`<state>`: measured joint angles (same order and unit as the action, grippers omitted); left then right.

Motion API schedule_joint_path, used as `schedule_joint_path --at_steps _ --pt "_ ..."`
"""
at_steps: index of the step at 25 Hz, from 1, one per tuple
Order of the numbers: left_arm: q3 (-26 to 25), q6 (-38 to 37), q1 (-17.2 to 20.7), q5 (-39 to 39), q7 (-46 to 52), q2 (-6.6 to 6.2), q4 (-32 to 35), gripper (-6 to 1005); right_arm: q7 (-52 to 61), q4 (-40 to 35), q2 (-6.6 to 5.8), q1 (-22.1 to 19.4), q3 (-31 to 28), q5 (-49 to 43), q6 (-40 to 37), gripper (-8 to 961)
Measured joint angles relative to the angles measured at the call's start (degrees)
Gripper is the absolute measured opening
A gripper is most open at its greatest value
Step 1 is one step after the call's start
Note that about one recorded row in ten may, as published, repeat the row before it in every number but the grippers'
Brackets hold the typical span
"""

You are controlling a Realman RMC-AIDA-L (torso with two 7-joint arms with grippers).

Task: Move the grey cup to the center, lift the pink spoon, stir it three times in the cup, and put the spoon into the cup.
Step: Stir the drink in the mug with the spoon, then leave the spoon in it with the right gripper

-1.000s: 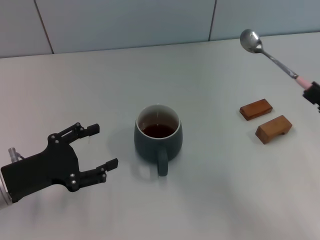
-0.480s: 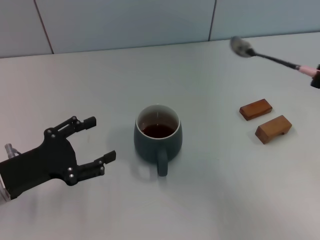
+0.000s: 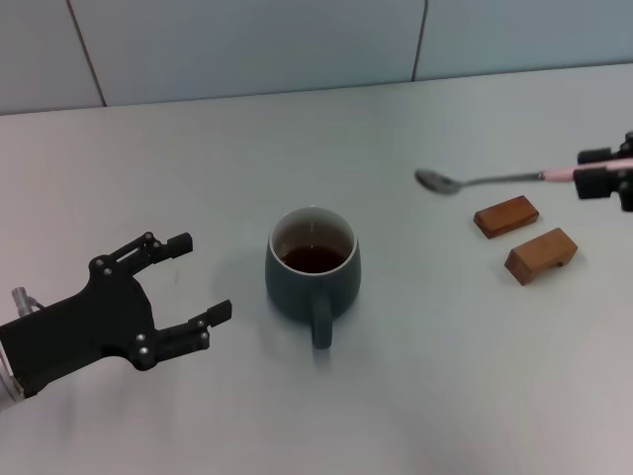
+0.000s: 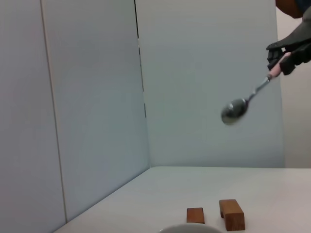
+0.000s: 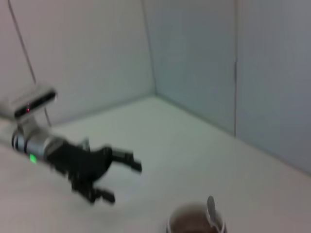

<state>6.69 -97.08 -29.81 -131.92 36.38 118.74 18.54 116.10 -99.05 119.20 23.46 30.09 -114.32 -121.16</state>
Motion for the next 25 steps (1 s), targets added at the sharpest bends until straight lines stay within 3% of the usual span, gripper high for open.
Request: schedule_joint_path --at_steps 3,6,10,16,25 --pt "0.1 0.0 -0.1 0.0 0.0 0.00 0.0 863 7.9 -8.3 -0.09 1.2 5.6 -4.3 0.1 115" --pt "0.1 0.0 -0.1 0.0 0.0 0.00 0.0 863 15.5 -11.0 -0.77 3.9 9.3 -5.6 -0.6 116" --pt "0.2 0.1 -0.3 0.0 0.1 0.00 0.0 863 23.3 -11.3 -1.83 8.5 14.5 -10.4 -1.8 116" --pt "0.2 0.3 -0.4 -0.2 0.1 0.00 0.0 863 29.8 -10.5 -2.21 14.1 21.0 -17.9 -1.6 116" --pt "0.2 0.1 -0.5 -0.4 0.0 -0.16 0.3 863 32.0 -6.2 -1.89 19.6 22.6 -22.3 -0.5 115"
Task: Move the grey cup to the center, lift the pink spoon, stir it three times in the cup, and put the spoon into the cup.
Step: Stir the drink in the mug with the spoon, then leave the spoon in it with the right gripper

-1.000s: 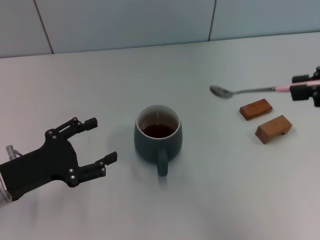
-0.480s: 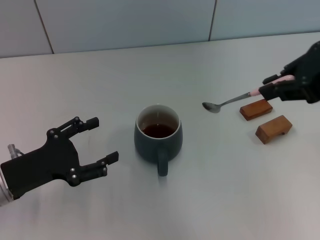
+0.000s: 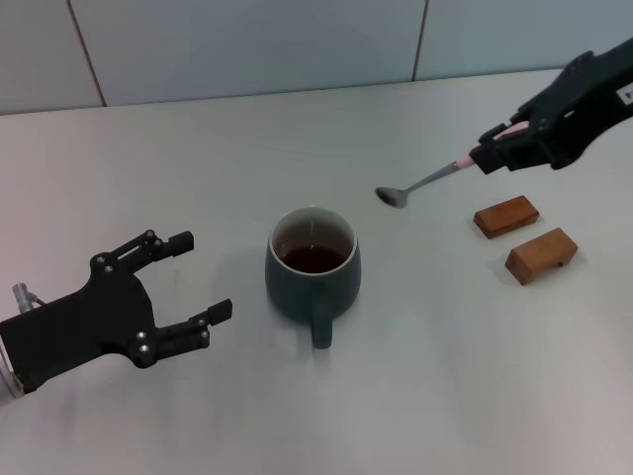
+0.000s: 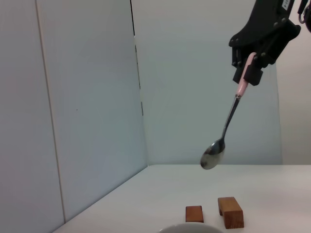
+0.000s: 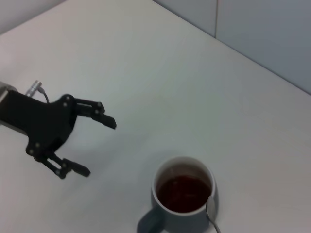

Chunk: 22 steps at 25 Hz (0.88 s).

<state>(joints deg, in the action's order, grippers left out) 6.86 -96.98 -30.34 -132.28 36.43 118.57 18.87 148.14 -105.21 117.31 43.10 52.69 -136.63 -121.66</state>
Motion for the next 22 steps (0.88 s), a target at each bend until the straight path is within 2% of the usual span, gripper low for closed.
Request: schedule_joint_path --at_steps 4,12,22 --pt "0.0 -0.1 -0.2 0.0 0.0 -0.01 -0.1 863 0.1 1.3 0.54 1.5 0.6 -0.2 0.4 118" --pt "0.2 -0.1 -0.3 -0.1 0.0 -0.02 0.0 863 2.5 2.8 1.20 3.1 5.7 -1.8 2.1 126" --pt "0.9 -0.1 -0.3 0.0 -0.1 -0.01 0.1 863 4.0 11.8 1.47 8.2 6.0 -6.6 5.2 137"
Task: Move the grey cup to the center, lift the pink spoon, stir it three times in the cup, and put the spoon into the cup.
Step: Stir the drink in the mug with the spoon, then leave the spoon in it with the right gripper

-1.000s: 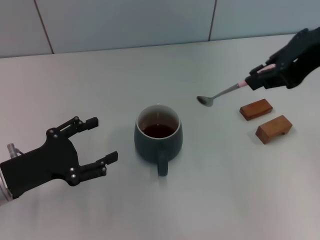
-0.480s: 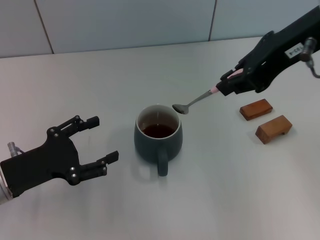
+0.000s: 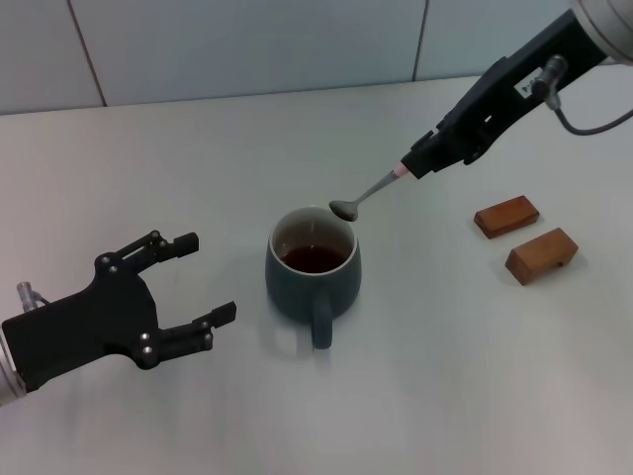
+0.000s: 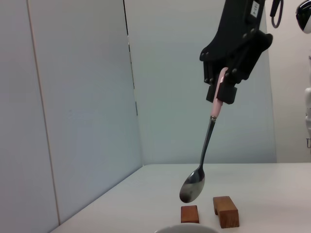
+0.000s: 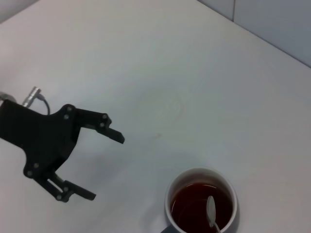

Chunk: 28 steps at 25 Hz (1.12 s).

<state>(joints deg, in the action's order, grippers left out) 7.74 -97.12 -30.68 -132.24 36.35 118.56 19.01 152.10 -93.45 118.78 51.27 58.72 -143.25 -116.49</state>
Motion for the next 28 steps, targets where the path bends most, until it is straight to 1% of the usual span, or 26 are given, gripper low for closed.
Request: schedule_joint_path --at_steps 8,15,18,28 --pt "0.0 0.0 -0.1 0.1 -0.1 0.00 0.1 863 0.5 5.6 0.06 3.6 0.3 -2.9 2.0 145" --pt "0.0 0.0 -0.2 0.0 -0.1 -0.04 0.1 863 1.5 8.8 0.19 5.4 2.9 -4.4 3.6 152" --pt "0.0 -0.1 -0.1 -0.1 -0.1 -0.06 0.1 863 1.6 12.2 0.30 7.1 3.2 -5.0 4.6 155" --pt "0.0 -0.2 0.1 -0.1 -0.1 -0.09 0.2 863 2.1 17.8 0.27 9.1 6.5 -6.3 8.2 165"
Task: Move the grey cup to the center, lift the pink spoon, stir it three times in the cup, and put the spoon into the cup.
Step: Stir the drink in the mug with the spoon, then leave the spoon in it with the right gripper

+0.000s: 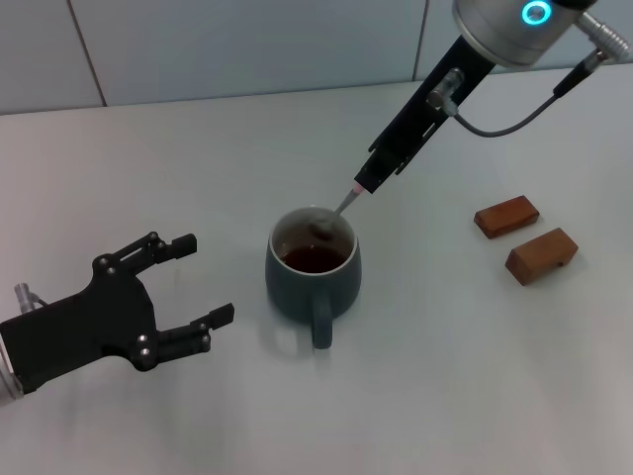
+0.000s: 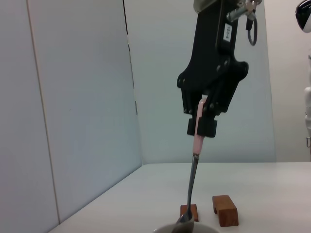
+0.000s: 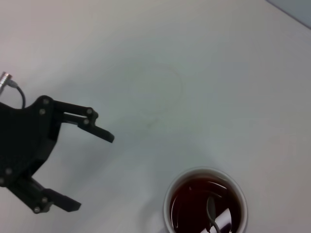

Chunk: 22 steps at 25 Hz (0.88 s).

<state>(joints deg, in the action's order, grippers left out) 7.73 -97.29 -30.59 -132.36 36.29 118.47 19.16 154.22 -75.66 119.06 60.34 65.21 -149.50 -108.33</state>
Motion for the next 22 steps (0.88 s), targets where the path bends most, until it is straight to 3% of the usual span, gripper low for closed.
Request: schedule_joint_path --at_steps 22 --pt "0.0 -0.7 0.2 0.2 -0.1 0.01 0.1 863 -1.0 13.1 0.00 2.8 4.2 -0.8 6.3 188"
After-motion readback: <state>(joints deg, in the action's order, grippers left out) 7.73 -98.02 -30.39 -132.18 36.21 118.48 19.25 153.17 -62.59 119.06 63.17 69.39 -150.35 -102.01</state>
